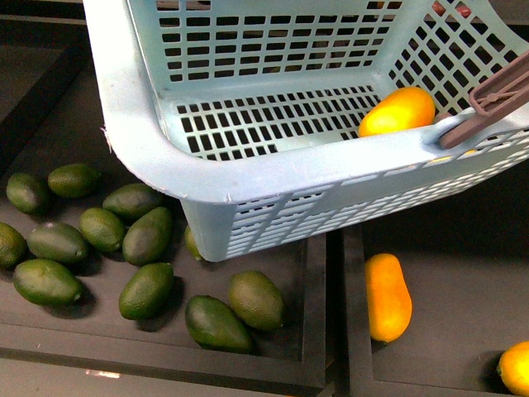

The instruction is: Pick lemon and mango into basket

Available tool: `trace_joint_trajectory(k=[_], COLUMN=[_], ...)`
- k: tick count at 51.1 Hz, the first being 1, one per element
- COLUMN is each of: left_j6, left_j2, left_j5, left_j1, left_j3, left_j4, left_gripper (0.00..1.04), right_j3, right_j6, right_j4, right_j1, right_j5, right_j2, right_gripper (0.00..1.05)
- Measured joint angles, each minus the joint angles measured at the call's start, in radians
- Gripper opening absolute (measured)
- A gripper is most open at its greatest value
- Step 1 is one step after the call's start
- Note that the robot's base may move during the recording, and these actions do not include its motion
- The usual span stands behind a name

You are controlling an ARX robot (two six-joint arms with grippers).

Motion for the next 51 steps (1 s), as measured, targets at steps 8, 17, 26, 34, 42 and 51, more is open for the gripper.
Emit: trace_joint_trajectory(k=[8, 17, 26, 34, 42, 51], left_j6=[0.0, 0.0, 0.0, 0.0, -0.001, 0.0], left_j2=[0.0, 0.0, 0.0, 0.0, 0.0, 0.0], left_j5=[0.001, 0.0, 0.0, 0.0, 0.003, 0.0], left_j1=[0.0, 0.0, 0.0, 0.0, 0.0, 0.0], left_j3=[0.0, 0.0, 0.0, 0.0, 0.0, 0.0], left_j4=[0.0, 0.0, 0.0, 0.0, 0.0, 0.0], left_gripper=[0.05, 0.05, 0.05, 0.05, 0.05, 0.05], right_j3=[0.0, 0.0, 0.0, 0.0, 0.0, 0.0], right_j6=[0.0, 0.0, 0.0, 0.0, -0.002, -0.002], right_j4=[-0.066, -0.111, -0.153, -0.322, -0.324, -0.324], right_j1=[0.0, 0.0, 0.0, 0.0, 0.0, 0.0], right_j5=[0.0, 0.0, 0.0, 0.001, 0.0, 0.0], right_j2=[-0.066, -0.112, -0.153, -0.316, -0.318, -0.319], right_gripper=[0.02, 0.02, 0.02, 0.02, 0.11, 0.46])
